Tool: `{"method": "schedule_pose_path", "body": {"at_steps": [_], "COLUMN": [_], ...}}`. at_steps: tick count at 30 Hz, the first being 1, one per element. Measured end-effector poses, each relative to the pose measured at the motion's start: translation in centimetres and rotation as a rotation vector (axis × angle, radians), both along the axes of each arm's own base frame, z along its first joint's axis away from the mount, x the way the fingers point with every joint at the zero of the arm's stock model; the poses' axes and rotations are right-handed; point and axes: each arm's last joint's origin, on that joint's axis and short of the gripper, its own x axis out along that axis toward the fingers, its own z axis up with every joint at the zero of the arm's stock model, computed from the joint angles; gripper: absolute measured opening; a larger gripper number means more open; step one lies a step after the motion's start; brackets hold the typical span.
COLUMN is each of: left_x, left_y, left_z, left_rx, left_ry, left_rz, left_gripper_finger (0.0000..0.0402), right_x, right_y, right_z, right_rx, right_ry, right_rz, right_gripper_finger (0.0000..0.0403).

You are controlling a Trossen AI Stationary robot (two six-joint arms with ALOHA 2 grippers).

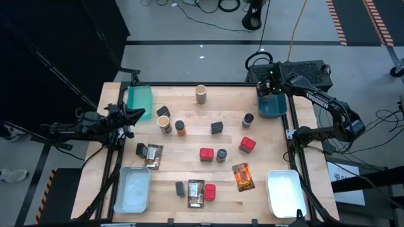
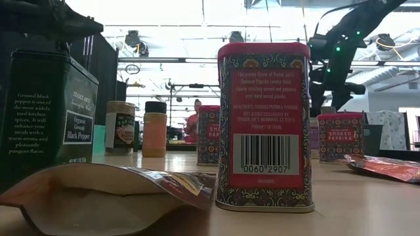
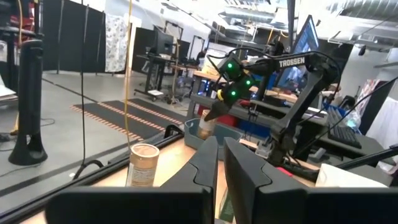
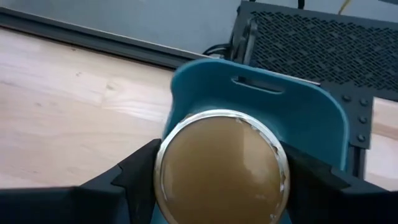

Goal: Sort spices by type
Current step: Put the bottom right brown seasoning bottle into the dark green bin

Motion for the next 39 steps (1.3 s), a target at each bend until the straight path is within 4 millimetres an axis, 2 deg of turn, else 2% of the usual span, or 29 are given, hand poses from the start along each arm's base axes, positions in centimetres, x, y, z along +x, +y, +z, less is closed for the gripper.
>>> {"method": "schedule_pose_path", "body": {"at_steps": [12, 26, 39], "left_x": [0.0, 0.0, 0.0], "left_y": [0.0, 0.0, 0.0], "left_z": [0.2, 0.2, 0.2], "left_rx": [0.0, 0.001, 0.001], "left_ry": [-0.016, -0.016, -0.016], "left_rz": [0.001, 0.004, 0.005], "left_gripper_finger": [0.0029, 0.0029, 0.0029], "right_x": [-0.1, 0.2, -0.1], "right_y": [-0.2, -1.5, -2.0], "right_z": [0.1, -1.4, -1.3], "right_rx": [-0.008, 0.023, 0.023], "right_ry": [-0.049, -0.016, -0.06], "right_rz": [-0.067, -0.067, -0.057], "right_gripper_finger": [0.0249, 0.0249, 0.0249]}}
